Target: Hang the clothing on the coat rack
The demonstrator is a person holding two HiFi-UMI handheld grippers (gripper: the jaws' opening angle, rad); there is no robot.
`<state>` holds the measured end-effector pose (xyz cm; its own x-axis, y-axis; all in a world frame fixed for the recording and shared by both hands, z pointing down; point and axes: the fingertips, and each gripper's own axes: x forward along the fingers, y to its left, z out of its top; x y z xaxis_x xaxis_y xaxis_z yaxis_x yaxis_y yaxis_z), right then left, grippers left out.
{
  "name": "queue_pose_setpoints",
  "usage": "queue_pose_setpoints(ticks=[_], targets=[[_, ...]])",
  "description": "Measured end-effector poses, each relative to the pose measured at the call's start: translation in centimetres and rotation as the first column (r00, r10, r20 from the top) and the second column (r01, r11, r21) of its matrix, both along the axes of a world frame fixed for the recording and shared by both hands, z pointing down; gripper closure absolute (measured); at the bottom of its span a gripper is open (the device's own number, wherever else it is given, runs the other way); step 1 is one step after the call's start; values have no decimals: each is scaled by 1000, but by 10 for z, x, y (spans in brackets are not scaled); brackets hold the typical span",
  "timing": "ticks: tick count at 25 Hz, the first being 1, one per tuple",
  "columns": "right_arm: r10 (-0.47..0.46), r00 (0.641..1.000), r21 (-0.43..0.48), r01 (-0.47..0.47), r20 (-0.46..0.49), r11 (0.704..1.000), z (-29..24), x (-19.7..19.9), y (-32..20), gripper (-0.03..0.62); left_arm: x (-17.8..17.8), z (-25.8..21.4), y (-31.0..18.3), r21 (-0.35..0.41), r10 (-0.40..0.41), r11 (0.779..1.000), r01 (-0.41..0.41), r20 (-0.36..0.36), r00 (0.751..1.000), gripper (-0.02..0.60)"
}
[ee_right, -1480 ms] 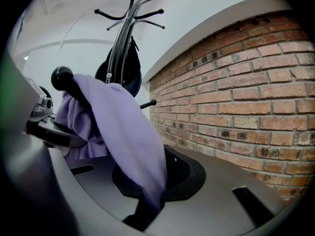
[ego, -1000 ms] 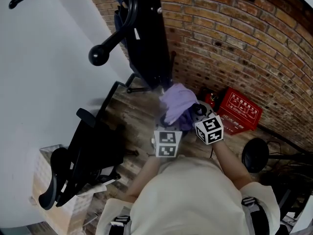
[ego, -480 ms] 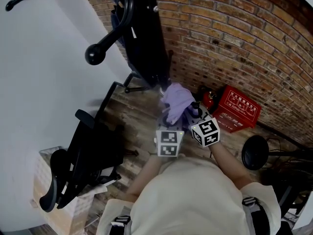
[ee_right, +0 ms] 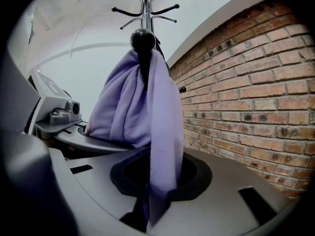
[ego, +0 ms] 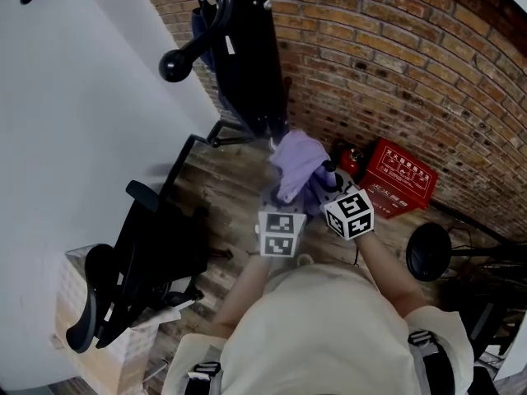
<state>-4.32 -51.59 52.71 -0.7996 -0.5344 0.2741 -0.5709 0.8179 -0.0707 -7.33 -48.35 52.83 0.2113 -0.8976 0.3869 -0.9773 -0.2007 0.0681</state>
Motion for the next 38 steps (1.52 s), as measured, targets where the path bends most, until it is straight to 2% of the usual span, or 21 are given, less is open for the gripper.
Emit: queue_pose_setpoints(ticks=[3, 6, 11, 21, 25, 27, 32, 38], targets=[[12, 1000, -10, -12, 5, 1000, -4, 5, 3, 502, -2, -2, 6, 1, 6, 1000, -6, -7, 1000, 439], [38, 999, -6, -38, 12, 999, -10, 11, 6, 462, -4, -7, 14, 10, 7, 1000, -7, -11, 1000, 377], [95, 995, -2, -95, 26, 996, -20, 25, 16, 441, -10, -18, 32, 33, -6, 999, 7, -37, 999, 323], [169, 983, 12, -171, 65, 985, -42, 44, 58, 430, -27, -23, 82, 41, -45, 998, 48, -73, 996, 314], [170, 982, 17, -172, 77, 985, -49, 44, 88, 431, -32, -30, 106, 48, -61, 997, 65, -72, 996, 323], [171, 982, 19, -173, 84, 985, -52, 43, 104, 430, -34, -30, 120, 38, -61, 997, 64, -73, 995, 370], [162, 982, 21, -164, 100, 986, -58, 41, 150, 434, -35, -27, 157, 31, -68, 997, 71, -76, 995, 429], [166, 981, 28, -169, 98, 985, -64, 46, 200, 492, -35, -31, 206, 45, -80, 995, 84, -82, 993, 475]])
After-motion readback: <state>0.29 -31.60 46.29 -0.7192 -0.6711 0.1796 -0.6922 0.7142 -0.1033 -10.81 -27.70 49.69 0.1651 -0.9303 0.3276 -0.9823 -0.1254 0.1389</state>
